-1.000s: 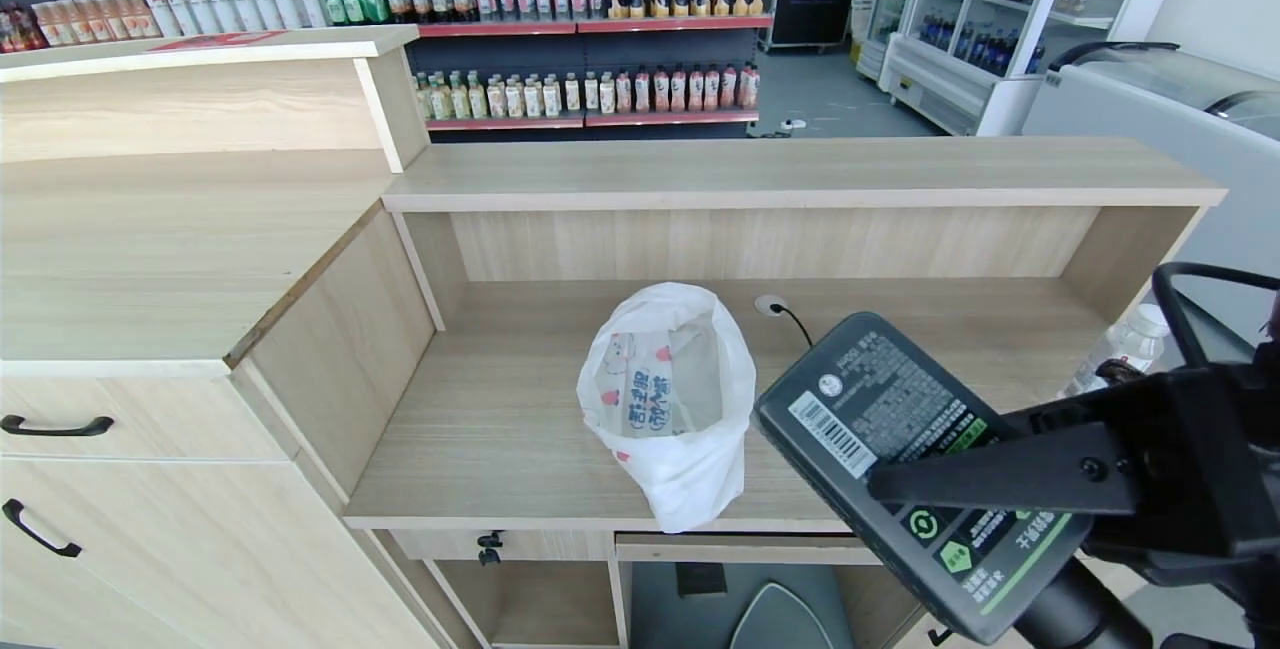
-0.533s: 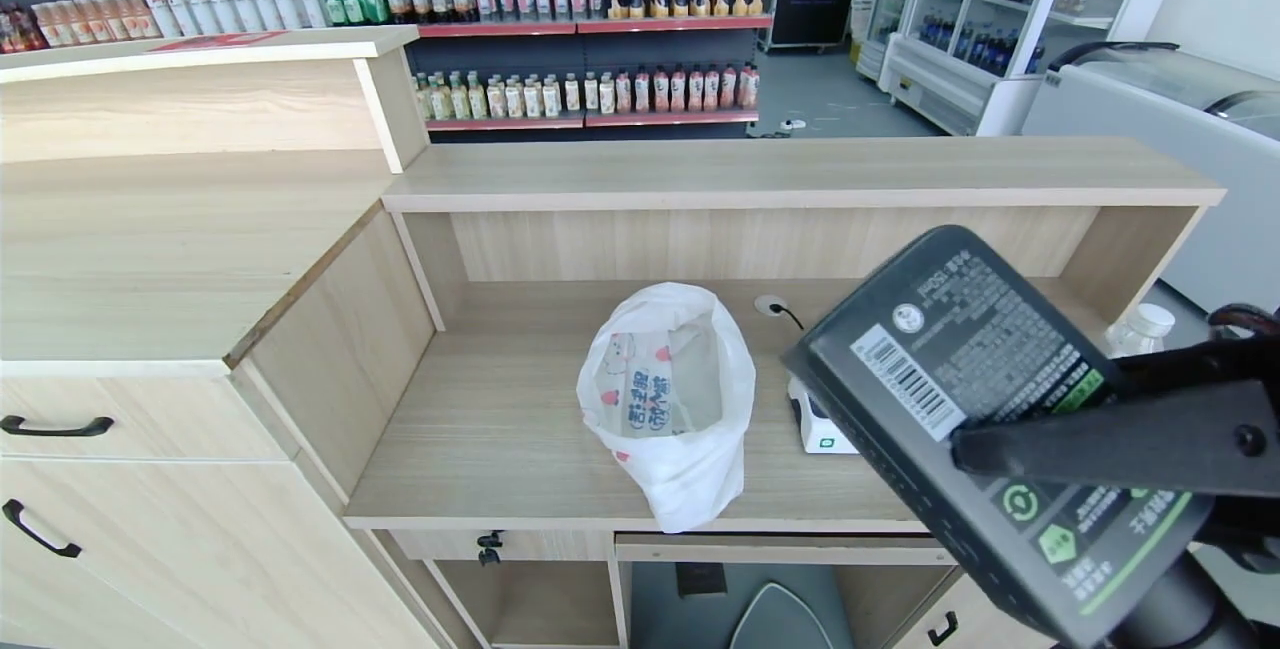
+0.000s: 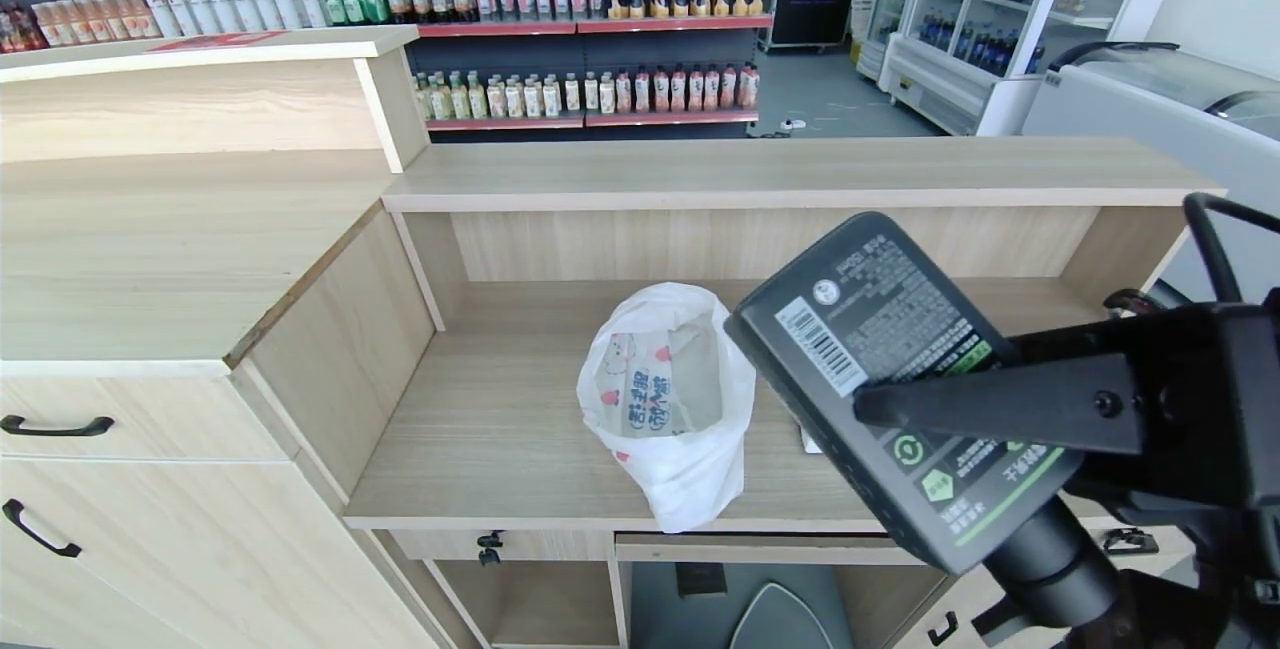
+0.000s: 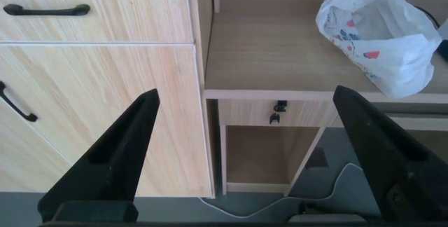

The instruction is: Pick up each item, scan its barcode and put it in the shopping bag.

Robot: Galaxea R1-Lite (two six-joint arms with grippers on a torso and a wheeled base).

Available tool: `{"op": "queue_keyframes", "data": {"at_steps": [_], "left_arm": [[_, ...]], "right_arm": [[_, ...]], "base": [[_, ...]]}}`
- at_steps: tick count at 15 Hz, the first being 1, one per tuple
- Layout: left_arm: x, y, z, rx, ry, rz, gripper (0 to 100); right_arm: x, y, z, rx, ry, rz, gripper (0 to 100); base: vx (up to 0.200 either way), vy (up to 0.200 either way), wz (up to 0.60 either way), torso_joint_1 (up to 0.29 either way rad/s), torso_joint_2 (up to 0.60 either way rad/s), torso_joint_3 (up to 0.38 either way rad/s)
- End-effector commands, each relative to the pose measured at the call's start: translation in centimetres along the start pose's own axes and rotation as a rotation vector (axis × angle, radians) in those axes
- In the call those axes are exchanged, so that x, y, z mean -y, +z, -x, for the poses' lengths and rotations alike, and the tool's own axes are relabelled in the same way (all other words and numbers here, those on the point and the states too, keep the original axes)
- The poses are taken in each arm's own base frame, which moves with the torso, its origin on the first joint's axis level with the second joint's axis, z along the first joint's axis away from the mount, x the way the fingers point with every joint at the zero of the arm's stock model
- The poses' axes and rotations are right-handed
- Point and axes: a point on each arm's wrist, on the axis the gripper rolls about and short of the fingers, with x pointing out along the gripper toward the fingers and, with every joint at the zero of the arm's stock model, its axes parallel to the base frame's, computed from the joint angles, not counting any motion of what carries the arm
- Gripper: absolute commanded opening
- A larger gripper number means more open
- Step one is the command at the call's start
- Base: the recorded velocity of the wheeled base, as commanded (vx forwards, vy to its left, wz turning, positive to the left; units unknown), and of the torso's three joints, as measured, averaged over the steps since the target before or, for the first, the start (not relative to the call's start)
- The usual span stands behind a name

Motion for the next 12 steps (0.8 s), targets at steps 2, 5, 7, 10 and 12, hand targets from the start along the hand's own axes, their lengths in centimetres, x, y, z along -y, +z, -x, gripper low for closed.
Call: {"op": "queue_keyframes", "data": {"at_steps": [2,5,7,10,12], "left_arm": [[0.0,0.0,0.0,0.000,0.000,0.000,100],[0.0,0.0,0.0,0.000,0.000,0.000,100],[0.0,0.0,0.0,0.000,0.000,0.000,100],[0.0,0.0,0.0,0.000,0.000,0.000,100],[0.0,0.0,0.0,0.000,0.000,0.000,100]], "right_arm": [[-1.5,0.8,-1.6,0.055,-0.004,-0.037,0],[-2.1,1.4,-2.5,0.089,-0.014,-0.037,0],[-2.5,1.9,-3.2,0.112,-0.016,-0.057,0],[-2.6,2.6,-4.0,0.148,-0.035,-0.074,0],[-2.7,2.7,-4.1,0.153,-0.032,-0.081,0]], "base": [[0.000,0.000,0.00,0.000,0.00,0.000],[0.000,0.000,0.00,0.000,0.00,0.000],[0.000,0.000,0.00,0.000,0.00,0.000],[0.000,0.000,0.00,0.000,0.00,0.000],[0.000,0.000,0.00,0.000,0.00,0.000]]}}
